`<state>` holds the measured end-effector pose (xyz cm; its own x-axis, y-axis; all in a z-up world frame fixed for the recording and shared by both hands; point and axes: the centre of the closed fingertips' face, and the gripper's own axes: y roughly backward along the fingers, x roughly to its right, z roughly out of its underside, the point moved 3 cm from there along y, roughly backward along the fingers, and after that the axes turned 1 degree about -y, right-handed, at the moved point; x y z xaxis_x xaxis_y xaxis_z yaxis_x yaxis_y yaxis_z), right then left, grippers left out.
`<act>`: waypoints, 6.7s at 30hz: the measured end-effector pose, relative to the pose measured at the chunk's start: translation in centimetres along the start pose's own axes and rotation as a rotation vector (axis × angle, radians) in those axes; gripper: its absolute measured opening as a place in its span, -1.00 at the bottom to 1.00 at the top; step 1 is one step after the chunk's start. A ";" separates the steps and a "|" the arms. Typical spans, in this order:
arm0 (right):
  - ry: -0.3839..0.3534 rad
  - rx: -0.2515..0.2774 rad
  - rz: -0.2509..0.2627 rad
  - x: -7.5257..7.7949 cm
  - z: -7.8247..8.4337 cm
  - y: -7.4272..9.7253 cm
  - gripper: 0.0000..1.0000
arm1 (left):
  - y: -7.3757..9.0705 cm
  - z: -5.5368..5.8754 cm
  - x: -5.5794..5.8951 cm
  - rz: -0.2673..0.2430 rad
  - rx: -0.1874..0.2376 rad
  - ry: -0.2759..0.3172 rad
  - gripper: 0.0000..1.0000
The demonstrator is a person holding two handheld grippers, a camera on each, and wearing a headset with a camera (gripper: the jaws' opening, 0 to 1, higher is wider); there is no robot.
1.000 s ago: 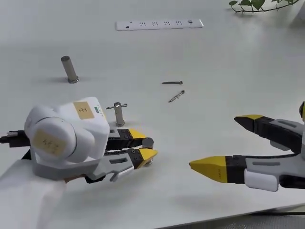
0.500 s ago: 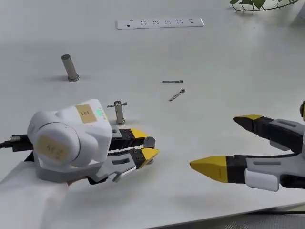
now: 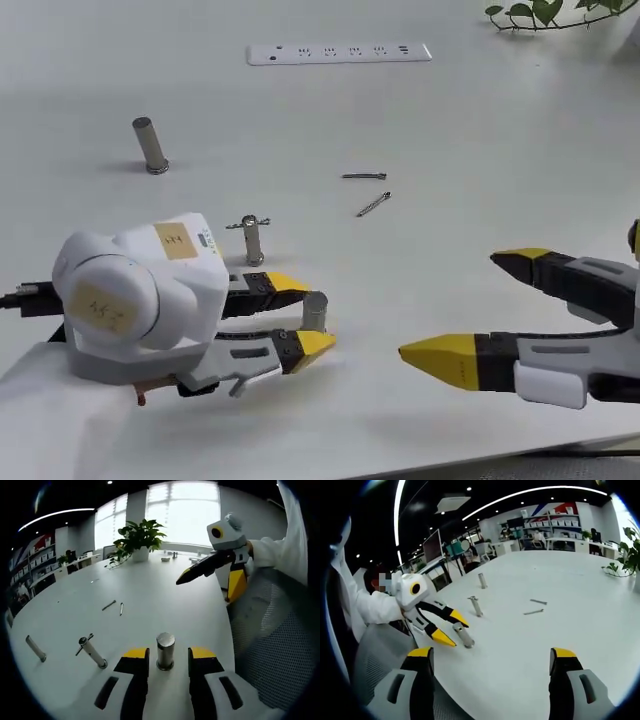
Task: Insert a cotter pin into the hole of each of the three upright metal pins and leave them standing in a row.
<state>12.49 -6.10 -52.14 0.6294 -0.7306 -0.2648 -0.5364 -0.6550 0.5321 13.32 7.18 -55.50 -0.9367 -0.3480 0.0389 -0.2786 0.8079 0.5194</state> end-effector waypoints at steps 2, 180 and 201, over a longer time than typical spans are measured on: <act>0.000 -0.002 -0.002 0.0 0.0 0.0 0.89 | 0.4 0.2 0.1 0.012 0.005 0.038 -0.30; 0.918 -0.035 -0.119 -6.5 -5.1 -3.8 -1.00 | 3.3 -6.5 0.0 0.096 0.189 0.582 -0.86; 0.958 -0.049 -0.119 -6.7 -5.1 -3.6 -1.00 | 3.4 -6.4 0.2 0.109 0.174 0.593 -1.00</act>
<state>13.08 2.14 -48.15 0.8813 -0.1781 0.4376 -0.4290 -0.6899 0.5831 13.52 6.82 -48.26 -0.6985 -0.4237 0.5768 -0.2651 0.9018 0.3414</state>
